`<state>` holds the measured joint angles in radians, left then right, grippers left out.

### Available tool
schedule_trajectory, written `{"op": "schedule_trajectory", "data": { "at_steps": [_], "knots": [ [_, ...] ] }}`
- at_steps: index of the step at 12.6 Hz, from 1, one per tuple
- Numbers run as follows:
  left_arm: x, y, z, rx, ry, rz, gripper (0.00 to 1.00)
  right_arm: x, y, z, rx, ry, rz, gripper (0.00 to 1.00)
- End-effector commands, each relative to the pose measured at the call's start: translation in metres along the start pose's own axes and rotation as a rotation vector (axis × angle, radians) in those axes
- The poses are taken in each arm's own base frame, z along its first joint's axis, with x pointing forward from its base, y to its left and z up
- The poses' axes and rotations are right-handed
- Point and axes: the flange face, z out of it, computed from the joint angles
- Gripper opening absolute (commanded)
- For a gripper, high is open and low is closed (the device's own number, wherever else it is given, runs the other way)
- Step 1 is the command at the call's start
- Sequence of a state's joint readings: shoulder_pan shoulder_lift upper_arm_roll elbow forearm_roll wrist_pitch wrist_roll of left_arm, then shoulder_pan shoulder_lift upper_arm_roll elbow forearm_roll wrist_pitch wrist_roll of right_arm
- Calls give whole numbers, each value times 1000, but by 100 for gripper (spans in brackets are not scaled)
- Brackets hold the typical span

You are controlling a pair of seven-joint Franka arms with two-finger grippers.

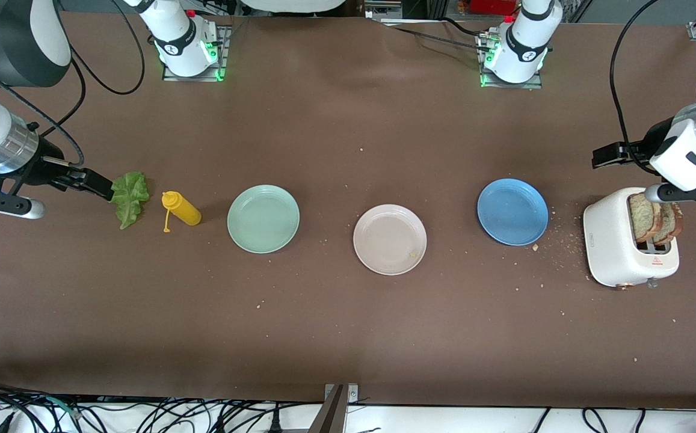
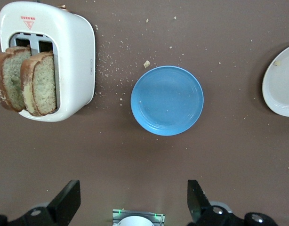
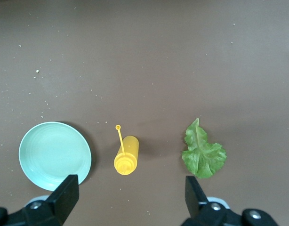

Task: Make sandwich in beige plate with both arms
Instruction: 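Lower the left gripper onto a bread slice in the toaster and grasp it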

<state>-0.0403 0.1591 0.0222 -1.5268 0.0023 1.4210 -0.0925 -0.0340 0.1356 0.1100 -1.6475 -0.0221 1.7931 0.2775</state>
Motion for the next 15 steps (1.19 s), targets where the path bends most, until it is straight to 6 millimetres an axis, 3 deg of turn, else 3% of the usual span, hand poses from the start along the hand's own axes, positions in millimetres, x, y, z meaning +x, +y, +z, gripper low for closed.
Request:
{"op": "schedule_trajectory", "data": {
  "at_steps": [1, 6, 9, 13, 15],
  "knots": [
    [6, 4, 17, 36, -89, -4, 100, -3, -1, -3, -4, 5, -3, 100],
    [43, -2, 62, 33, -165, -1, 100, -3, -1, -2, -4, 5, -3, 100],
    [68, -44, 65, 12, -64, 71, 100, -3, -1, -1, -3, 3, -3, 100],
    [74, -110, 73, -15, -22, 137, 100, -3, -1, -1, -5, 4, -3, 100],
    [77, -136, 91, -26, -3, 156, 100, -3, -1, 0, -4, 2, -3, 100]
  ]
}}
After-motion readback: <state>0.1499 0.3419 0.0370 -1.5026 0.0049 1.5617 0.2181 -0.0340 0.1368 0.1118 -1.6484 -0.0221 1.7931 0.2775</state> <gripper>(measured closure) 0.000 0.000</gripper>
